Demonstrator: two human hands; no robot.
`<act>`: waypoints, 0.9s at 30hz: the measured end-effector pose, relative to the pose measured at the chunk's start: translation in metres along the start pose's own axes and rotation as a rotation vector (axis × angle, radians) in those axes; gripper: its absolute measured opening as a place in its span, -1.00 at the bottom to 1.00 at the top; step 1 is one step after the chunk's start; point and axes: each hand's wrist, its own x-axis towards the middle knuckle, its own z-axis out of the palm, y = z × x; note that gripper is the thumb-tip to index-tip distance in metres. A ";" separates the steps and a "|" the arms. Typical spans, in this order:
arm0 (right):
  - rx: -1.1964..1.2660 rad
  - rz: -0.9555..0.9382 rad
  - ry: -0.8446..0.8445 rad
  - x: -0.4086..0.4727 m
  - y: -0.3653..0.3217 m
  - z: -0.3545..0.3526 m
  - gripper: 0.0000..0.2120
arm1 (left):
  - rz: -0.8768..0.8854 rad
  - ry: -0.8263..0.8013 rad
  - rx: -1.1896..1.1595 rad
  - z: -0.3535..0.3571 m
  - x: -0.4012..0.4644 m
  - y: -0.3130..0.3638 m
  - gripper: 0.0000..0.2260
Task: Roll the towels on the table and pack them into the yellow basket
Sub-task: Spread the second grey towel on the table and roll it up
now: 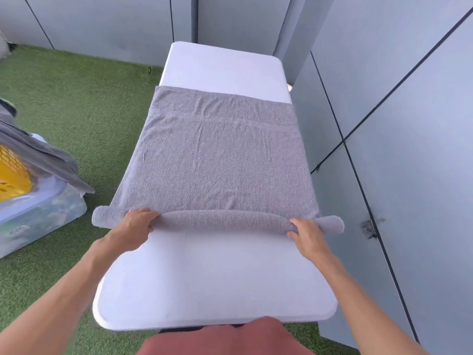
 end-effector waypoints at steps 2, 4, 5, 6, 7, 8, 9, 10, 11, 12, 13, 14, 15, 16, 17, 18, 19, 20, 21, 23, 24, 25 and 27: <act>-0.009 -0.008 -0.180 -0.007 0.007 -0.008 -0.88 | -0.012 -0.155 -0.057 -0.010 -0.007 -0.002 -0.61; 0.015 0.006 -0.320 -0.009 0.011 -0.017 -0.80 | -0.027 -0.214 -0.183 -0.018 -0.010 -0.007 -0.60; 0.054 0.030 -0.343 -0.007 0.013 -0.018 -0.69 | -0.050 -0.201 -0.266 -0.021 -0.008 -0.010 -0.60; 0.111 0.059 -0.325 -0.005 0.013 -0.019 -0.62 | -0.081 -0.153 -0.353 -0.024 -0.007 -0.010 -0.61; 0.190 0.075 -0.265 -0.003 0.010 -0.018 -0.60 | -0.094 -0.059 -0.403 -0.024 -0.008 -0.009 -0.64; 0.253 0.082 -0.158 -0.003 0.007 -0.015 -0.64 | -0.082 0.079 -0.382 -0.023 -0.008 -0.008 -0.67; 0.273 0.062 -0.019 -0.005 0.004 -0.011 -0.71 | -0.067 0.224 -0.298 -0.020 -0.010 -0.005 -0.72; 0.232 0.048 0.129 -0.010 0.001 -0.005 -0.78 | -0.048 0.350 -0.176 -0.015 -0.014 -0.002 -0.80; 0.143 0.040 0.256 -0.016 -0.001 0.002 -0.84 | -0.016 0.449 -0.057 -0.008 -0.020 0.001 -0.88; 0.035 0.033 0.352 -0.023 -0.003 0.010 -0.87 | 0.030 0.491 0.013 0.000 -0.027 0.002 -0.89; -0.049 0.017 0.390 -0.030 -0.002 0.019 -0.86 | 0.074 0.494 0.052 0.009 -0.032 0.002 -0.82; -0.099 0.009 0.367 -0.037 -0.003 0.025 -0.78 | 0.104 0.466 0.080 0.017 -0.035 0.001 -0.70; -0.120 -0.003 0.302 -0.042 -0.003 0.031 -0.65 | 0.116 0.415 0.108 0.022 -0.036 -0.002 -0.55; -0.129 -0.014 0.245 -0.042 -0.001 0.035 -0.53 | 0.109 0.372 0.139 0.023 -0.034 -0.003 -0.45; -0.133 -0.018 0.209 -0.038 -0.001 0.036 -0.47 | 0.096 0.343 0.153 0.022 -0.029 -0.004 -0.40; -0.122 -0.009 0.175 -0.032 -0.003 0.033 -0.45 | 0.084 0.328 0.160 0.021 -0.022 -0.004 -0.41; -0.110 0.003 0.149 -0.025 -0.006 0.029 -0.47 | 0.068 0.322 0.167 0.017 -0.015 -0.004 -0.46; -0.107 0.016 0.127 -0.018 -0.009 0.024 -0.51 | 0.053 0.312 0.171 0.012 -0.009 -0.002 -0.52; -0.115 0.026 0.114 -0.013 -0.011 0.019 -0.55 | 0.038 0.289 0.176 0.006 -0.006 -0.001 -0.57; -0.114 0.022 0.092 -0.010 -0.010 0.012 -0.60 | 0.003 0.173 0.201 -0.006 -0.003 -0.001 -0.62; -0.113 0.018 0.069 -0.012 -0.008 0.009 -0.61 | -0.015 0.062 0.220 -0.011 -0.004 -0.003 -0.61; -0.116 0.016 0.038 -0.016 -0.006 0.008 -0.61 | -0.042 -0.079 0.212 -0.017 -0.005 -0.005 -0.60; -0.126 0.016 -0.033 -0.024 -0.003 0.005 -0.60 | -0.079 -0.282 0.029 -0.026 -0.009 -0.012 -0.61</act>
